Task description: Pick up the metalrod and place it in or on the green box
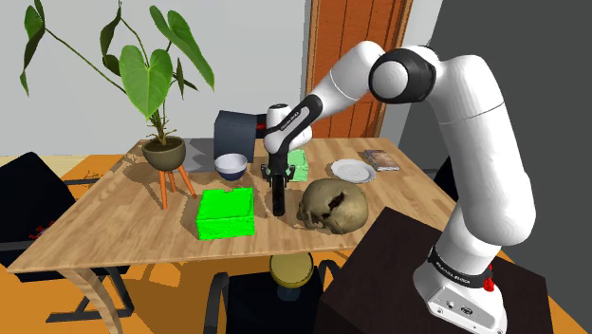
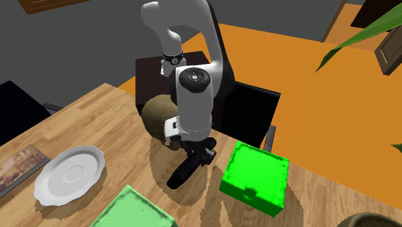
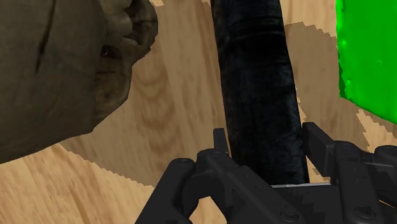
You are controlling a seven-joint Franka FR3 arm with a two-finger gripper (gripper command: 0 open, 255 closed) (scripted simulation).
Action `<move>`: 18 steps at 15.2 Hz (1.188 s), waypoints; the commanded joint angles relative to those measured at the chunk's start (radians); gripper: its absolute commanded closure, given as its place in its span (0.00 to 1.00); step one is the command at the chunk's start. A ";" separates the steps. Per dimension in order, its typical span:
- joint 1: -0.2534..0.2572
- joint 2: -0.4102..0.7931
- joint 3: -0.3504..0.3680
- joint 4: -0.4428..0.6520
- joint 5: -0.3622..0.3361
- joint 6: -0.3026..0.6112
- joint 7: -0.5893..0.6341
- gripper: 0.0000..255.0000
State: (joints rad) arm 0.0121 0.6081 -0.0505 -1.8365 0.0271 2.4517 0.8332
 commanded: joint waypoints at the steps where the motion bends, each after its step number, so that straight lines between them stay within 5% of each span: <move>1: 0.000 -0.021 -0.001 0.000 -0.001 -0.021 0.000 1.00; 14: 0.004 -0.130 -0.006 0.008 -0.008 -0.137 0.003 1.00; 18: 0.062 -0.075 0.010 0.103 -0.016 -0.178 0.082 1.00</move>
State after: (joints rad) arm 0.0600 0.5241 -0.0440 -1.7546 0.0130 2.2854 0.8962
